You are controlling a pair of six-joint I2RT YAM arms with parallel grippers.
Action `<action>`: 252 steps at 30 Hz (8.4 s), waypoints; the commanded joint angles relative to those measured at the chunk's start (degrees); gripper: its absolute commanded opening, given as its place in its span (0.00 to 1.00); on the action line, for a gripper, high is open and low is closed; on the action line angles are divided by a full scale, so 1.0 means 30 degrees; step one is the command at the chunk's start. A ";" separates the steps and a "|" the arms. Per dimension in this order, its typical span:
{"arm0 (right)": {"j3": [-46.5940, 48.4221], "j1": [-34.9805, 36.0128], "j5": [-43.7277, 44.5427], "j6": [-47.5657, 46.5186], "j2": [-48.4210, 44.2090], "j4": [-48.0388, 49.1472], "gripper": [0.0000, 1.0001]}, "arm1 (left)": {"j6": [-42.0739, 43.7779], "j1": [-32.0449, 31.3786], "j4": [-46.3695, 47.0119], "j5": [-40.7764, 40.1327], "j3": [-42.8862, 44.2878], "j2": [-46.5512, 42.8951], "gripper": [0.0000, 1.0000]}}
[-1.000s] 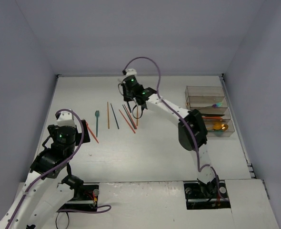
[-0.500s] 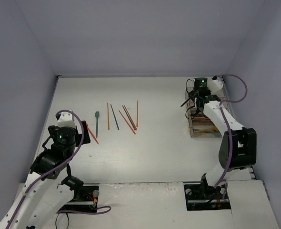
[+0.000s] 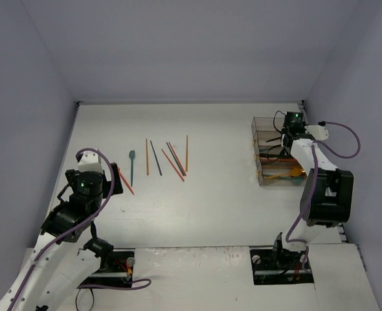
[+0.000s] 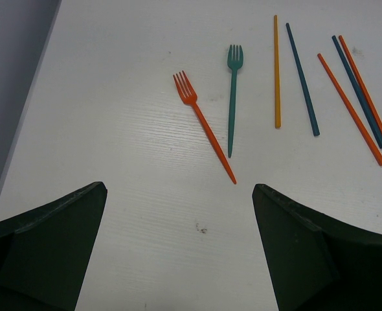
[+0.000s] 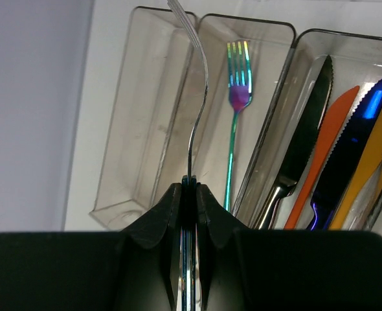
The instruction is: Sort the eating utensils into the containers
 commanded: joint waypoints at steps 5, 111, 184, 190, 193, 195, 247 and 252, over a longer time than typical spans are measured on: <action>0.2301 -0.0304 0.0958 0.1440 0.2145 0.1086 0.00 | 0.0197 0.0157 0.0776 -0.0210 0.0384 0.0474 0.95; 0.0633 0.9395 -1.3759 -1.7818 -0.9485 -0.5327 0.99 | -0.5743 0.0612 0.5073 0.6224 0.8508 1.4630 0.00; 0.0486 0.9034 -0.7032 -0.9189 -0.4862 0.0741 0.00 | -0.1853 -0.3697 0.5335 0.1291 0.6861 0.8766 0.97; -0.1230 0.5034 -0.5768 -0.5640 -0.4440 0.0875 0.00 | 0.0071 -0.0716 0.4170 0.1512 0.4446 0.6391 0.98; -0.1720 0.3450 -0.4967 -0.4295 -0.4127 0.0976 0.00 | 0.0692 0.0613 0.3809 0.1756 0.3353 0.5448 0.97; -0.1771 0.2600 -0.4207 -0.3698 -0.3643 0.1089 0.00 | 0.1081 0.1308 0.3586 0.1807 0.2619 0.4913 0.97; 0.2095 -0.0508 -0.9084 -1.1549 -0.4164 0.1423 1.00 | -0.2875 0.1721 0.4409 0.4427 0.2628 1.0501 0.97; 0.0856 -0.0182 -1.0349 -1.4153 -0.6825 0.0442 1.00 | -0.3759 0.2267 0.4410 0.4568 0.4229 1.3727 0.97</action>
